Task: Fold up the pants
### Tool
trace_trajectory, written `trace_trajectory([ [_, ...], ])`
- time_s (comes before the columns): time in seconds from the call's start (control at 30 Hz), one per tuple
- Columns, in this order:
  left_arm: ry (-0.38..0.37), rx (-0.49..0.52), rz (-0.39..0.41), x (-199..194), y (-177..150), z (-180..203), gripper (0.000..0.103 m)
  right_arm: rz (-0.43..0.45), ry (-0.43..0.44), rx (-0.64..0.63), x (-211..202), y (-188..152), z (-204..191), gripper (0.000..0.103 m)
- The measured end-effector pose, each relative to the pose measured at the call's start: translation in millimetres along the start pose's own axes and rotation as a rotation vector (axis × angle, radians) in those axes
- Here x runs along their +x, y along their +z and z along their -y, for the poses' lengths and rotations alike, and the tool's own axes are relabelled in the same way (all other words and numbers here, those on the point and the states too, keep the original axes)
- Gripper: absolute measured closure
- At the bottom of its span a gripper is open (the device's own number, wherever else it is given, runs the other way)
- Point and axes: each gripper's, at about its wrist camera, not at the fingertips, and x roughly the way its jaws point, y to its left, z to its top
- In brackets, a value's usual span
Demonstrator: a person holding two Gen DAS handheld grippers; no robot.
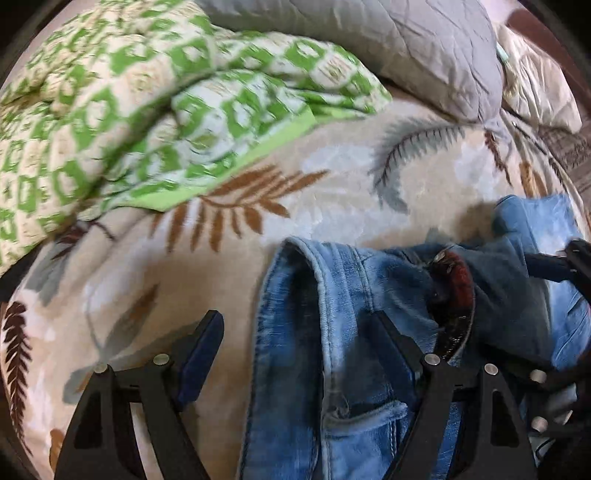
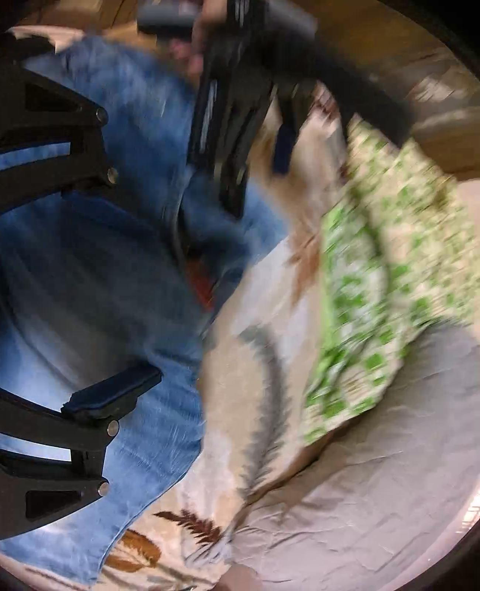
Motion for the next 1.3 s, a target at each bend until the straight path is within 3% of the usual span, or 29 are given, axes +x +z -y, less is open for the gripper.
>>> trace_trajectory([
  [0.03,-0.039,0.004,-0.019,5.3,-1.8,1.3,0.064,-0.034,0.012,0.007,9.8,-3.7,2.6,0.028],
  [0.07,-0.042,0.001,-0.015,5.8,-2.1,1.3,0.065,-0.071,0.031,0.018,21.3,-7.9,5.4,0.028],
  [0.1,-0.037,0.009,-0.001,3.2,-2.7,2.5,0.074,-0.076,0.055,0.036,30.0,-12.1,8.3,0.029],
  [0.13,-0.040,0.017,0.006,0.5,-3.1,2.8,0.079,-0.046,0.066,0.041,30.0,-13.9,9.4,0.036],
  [0.17,-0.036,0.020,0.019,-3.4,-3.7,1.4,0.081,-0.026,0.078,0.032,27.1,-13.1,8.9,0.043],
  [0.2,-0.035,0.012,0.043,-10.3,-4.4,-2.7,0.092,-0.015,0.099,0.031,23.5,-10.9,8.3,0.066],
  [0.23,-0.050,-0.012,0.074,-20.1,-5.5,-9.3,0.092,-0.002,0.103,0.026,18.5,-7.6,7.2,0.075],
  [0.37,-0.002,-0.094,0.197,-58.0,-15.0,-36.9,0.092,0.098,0.096,-0.005,-3.2,17.5,0.2,0.079],
  [0.4,-0.005,-0.119,0.222,-66.4,-19.3,-46.8,0.092,0.116,0.100,-0.007,-6.4,23.2,-1.9,0.093],
  [0.5,0.039,-0.122,0.209,-63.1,-25.4,-56.9,0.092,0.163,0.104,-0.012,-7.3,45.2,-13.0,0.095],
  [0.6,0.101,-0.099,0.152,-37.9,-24.7,-54.2,0.090,0.057,0.051,-0.002,25.3,54.6,-17.6,0.094],
  [0.67,0.153,-0.090,0.113,-19.3,-24.3,-54.5,0.076,0.003,0.041,0.017,38.3,51.3,-13.6,0.093],
  [0.7,0.170,-0.080,0.099,-14.3,-24.8,-53.6,0.059,-0.005,0.048,0.034,38.9,47.4,-8.8,0.093],
  [0.73,0.186,-0.081,0.108,-16.2,-26.2,-53.5,0.043,-0.007,0.054,0.049,36.2,43.1,-3.5,0.092],
  [0.8,0.186,-0.112,0.170,-34.8,-34.1,-58.4,0.024,-0.004,0.037,0.059,25.7,36.1,5.6,0.086],
  [0.87,0.172,-0.135,0.200,-52.5,-42.6,-63.5,0.021,0.020,0.031,0.050,5.9,28.1,14.4,0.046],
  [0.9,0.161,-0.139,0.203,-63.5,-49.2,-65.7,0.021,0.035,0.032,0.051,-1.8,25.2,16.5,0.011],
  [1.0,0.132,-0.137,0.196,-90.3,-74.2,-66.4,0.021,0.127,0.044,0.031,-38.8,12.7,12.9,0.006],
  [1.1,0.089,-0.109,0.152,-105.7,-106.5,-55.4,0.021,0.145,0.067,-0.001,-69.9,-11.1,5.3,0.006],
  [1.3,0.020,-0.009,0.033,-110.4,-187.0,-20.4,0.021,0.099,0.175,-0.164,-102.8,-92.7,-46.0,0.006],
])
